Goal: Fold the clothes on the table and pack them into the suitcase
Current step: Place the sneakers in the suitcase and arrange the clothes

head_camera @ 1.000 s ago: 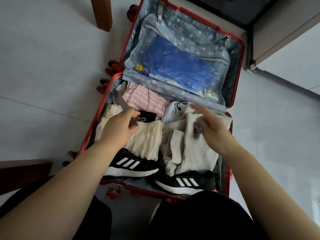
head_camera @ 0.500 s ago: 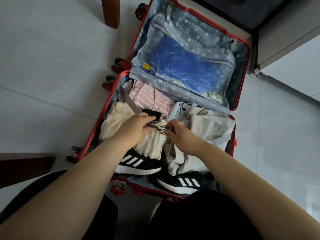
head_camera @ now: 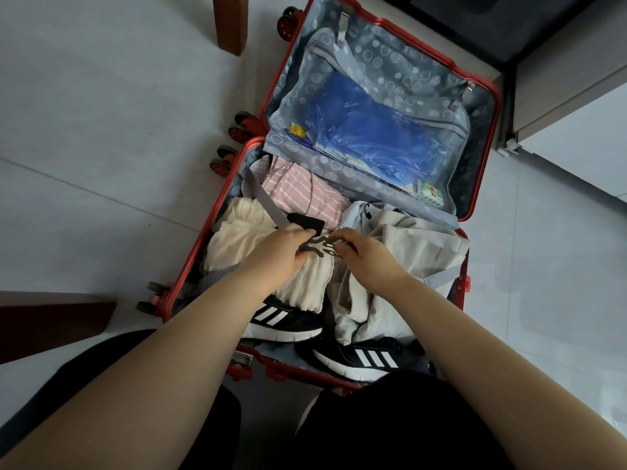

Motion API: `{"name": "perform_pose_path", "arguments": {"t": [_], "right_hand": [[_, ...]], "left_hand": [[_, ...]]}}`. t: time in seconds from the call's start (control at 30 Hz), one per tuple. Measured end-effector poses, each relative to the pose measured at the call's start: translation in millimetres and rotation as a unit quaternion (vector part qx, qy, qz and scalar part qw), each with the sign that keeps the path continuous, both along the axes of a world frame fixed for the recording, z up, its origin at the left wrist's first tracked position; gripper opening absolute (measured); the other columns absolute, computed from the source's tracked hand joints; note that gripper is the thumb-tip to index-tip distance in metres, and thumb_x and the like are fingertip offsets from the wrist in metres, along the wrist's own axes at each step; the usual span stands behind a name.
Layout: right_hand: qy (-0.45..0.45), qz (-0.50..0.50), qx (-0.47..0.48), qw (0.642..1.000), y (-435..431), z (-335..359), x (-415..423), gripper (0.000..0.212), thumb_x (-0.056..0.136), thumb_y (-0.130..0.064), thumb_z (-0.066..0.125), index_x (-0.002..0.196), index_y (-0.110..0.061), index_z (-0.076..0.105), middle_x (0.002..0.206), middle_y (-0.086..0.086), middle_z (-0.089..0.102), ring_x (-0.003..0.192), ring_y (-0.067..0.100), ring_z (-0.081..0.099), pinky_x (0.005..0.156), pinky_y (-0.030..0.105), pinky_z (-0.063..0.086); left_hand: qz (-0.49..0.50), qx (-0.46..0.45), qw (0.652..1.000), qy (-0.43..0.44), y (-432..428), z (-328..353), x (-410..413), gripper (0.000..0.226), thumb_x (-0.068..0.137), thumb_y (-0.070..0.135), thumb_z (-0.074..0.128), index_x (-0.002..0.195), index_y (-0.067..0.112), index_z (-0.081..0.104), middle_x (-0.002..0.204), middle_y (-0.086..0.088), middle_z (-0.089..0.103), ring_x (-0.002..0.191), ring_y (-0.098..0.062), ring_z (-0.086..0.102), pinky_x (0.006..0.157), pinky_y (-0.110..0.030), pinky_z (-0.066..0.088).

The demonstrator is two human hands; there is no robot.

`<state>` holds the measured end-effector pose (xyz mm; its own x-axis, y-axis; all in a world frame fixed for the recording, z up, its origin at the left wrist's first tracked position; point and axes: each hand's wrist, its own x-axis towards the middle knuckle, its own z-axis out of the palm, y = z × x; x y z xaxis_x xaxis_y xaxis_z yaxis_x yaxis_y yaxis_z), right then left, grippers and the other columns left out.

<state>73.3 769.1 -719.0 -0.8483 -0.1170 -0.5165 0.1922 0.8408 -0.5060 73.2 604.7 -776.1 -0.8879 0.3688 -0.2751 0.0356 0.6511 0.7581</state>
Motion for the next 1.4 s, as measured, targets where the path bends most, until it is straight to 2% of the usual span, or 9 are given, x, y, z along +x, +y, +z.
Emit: {"name": "perform_pose_path", "arguments": {"t": [0.13, 0.3, 0.4, 0.5, 0.7, 0.83, 0.97, 1.13, 1.4], "right_hand": [[0.002, 0.017, 0.009, 1.0, -2, -2, 1, 0.03, 0.098, -0.021, 0.04, 0.125, -0.021, 0.055, 0.11, 0.006, 0.064, 0.095, 0.021, 0.059, 0.077, 0.025, 0.04], [0.0, 0.036, 0.01, 0.999, -8, -3, -1, 0.033, 0.099, -0.022, 0.039, 0.131, -0.019, 0.048, 0.082, -0.001, 0.058, 0.071, 0.015, 0.053, 0.062, 0.024, 0.034], [-0.023, 0.086, 0.044, 0.995, -16, -8, 2, 0.048, 0.099, -0.031, 0.039, 0.142, -0.013, 0.027, 0.103, 0.017, 0.063, 0.096, 0.033, 0.059, 0.077, 0.033, 0.041], [-0.044, 0.134, 0.08, 0.987, -21, -12, 4, 0.077, 0.095, -0.039, 0.045, 0.148, -0.007, -0.002, 0.116, 0.019, 0.06, 0.107, 0.034, 0.058, 0.094, 0.039, 0.042], [-0.085, 0.201, 0.161, 0.962, -29, -20, 1, 0.097, 0.091, -0.022, 0.053, 0.14, -0.005, -0.029, 0.092, 0.016, 0.061, 0.094, 0.032, 0.061, 0.085, 0.032, 0.041], [-0.113, 0.17, 0.148, 0.968, -30, -28, -12, 0.096, 0.089, -0.014, 0.056, 0.145, -0.013, -0.022, 0.102, 0.01, 0.055, 0.102, 0.031, 0.058, 0.087, 0.035, 0.043], [-0.071, 0.118, 0.181, 0.974, 7, -12, -37, 0.081, 0.085, -0.014, 0.061, 0.148, -0.016, 0.01, 0.146, 0.014, 0.033, 0.132, 0.032, 0.036, 0.107, 0.042, 0.032], [-0.047, -0.064, 0.159, 0.984, 76, 43, -18, 0.062, 0.085, -0.005, 0.06, 0.139, -0.015, 0.031, 0.124, 0.009, 0.05, 0.099, 0.023, 0.051, 0.08, 0.029, 0.041], [-0.044, -0.156, 0.124, 0.979, 167, 38, 14, 0.062, 0.086, -0.005, 0.06, 0.14, -0.011, 0.03, 0.125, 0.012, 0.05, 0.097, 0.022, 0.051, 0.078, 0.03, 0.043]], "left_hand": [[0.0, -0.001, 1.0, -0.002, 0, 3, -1, 0.047, 0.092, 0.017, 0.054, 0.137, 0.012, 0.044, 0.13, -0.004, 0.049, 0.103, -0.021, 0.056, 0.089, -0.026, 0.041], [-0.005, 0.006, 1.0, -0.002, 0, 5, -3, 0.047, 0.092, 0.015, 0.054, 0.138, 0.011, 0.043, 0.131, -0.006, 0.049, 0.105, -0.022, 0.055, 0.092, -0.028, 0.041], [-0.021, -0.005, 1.0, 0.001, 2, 4, -1, 0.048, 0.092, 0.012, 0.052, 0.139, 0.011, 0.041, 0.133, -0.006, 0.048, 0.11, -0.022, 0.053, 0.093, -0.027, 0.039], [-0.021, -0.008, 1.0, -0.001, 3, 2, 2, 0.048, 0.093, 0.009, 0.051, 0.139, 0.011, 0.04, 0.134, -0.006, 0.047, 0.117, -0.021, 0.049, 0.096, -0.026, 0.037], [-0.012, 0.014, 0.998, -0.054, -1, -5, 7, 0.052, 0.091, 0.002, 0.052, 0.14, 0.01, 0.038, 0.135, -0.007, 0.045, 0.114, -0.022, 0.052, 0.1, -0.034, 0.041], [0.038, 0.035, 0.996, -0.071, -6, -12, 4, 0.059, 0.09, 0.002, 0.051, 0.143, 0.021, 0.033, 0.133, -0.008, 0.048, 0.111, -0.021, 0.054, 0.098, -0.035, 0.043], [0.05, 0.069, 0.995, -0.05, -15, -18, 3, 0.068, 0.089, 0.0, 0.052, 0.146, 0.025, 0.024, 0.144, -0.001, 0.036, 0.102, -0.015, 0.055, 0.092, -0.027, 0.045], [0.042, 0.034, 0.997, -0.047, -27, -15, 21, 0.071, 0.087, 0.004, 0.059, 0.146, 0.02, 0.024, 0.147, -0.006, 0.032, 0.129, -0.025, 0.04, 0.107, -0.036, 0.035], [-0.083, -0.033, 0.987, 0.131, -9, -27, 2, 0.079, 0.077, 0.024, 0.073, 0.143, 0.014, 0.031, 0.133, -0.015, 0.051, 0.12, -0.037, 0.048, 0.1, -0.049, 0.037]]}}
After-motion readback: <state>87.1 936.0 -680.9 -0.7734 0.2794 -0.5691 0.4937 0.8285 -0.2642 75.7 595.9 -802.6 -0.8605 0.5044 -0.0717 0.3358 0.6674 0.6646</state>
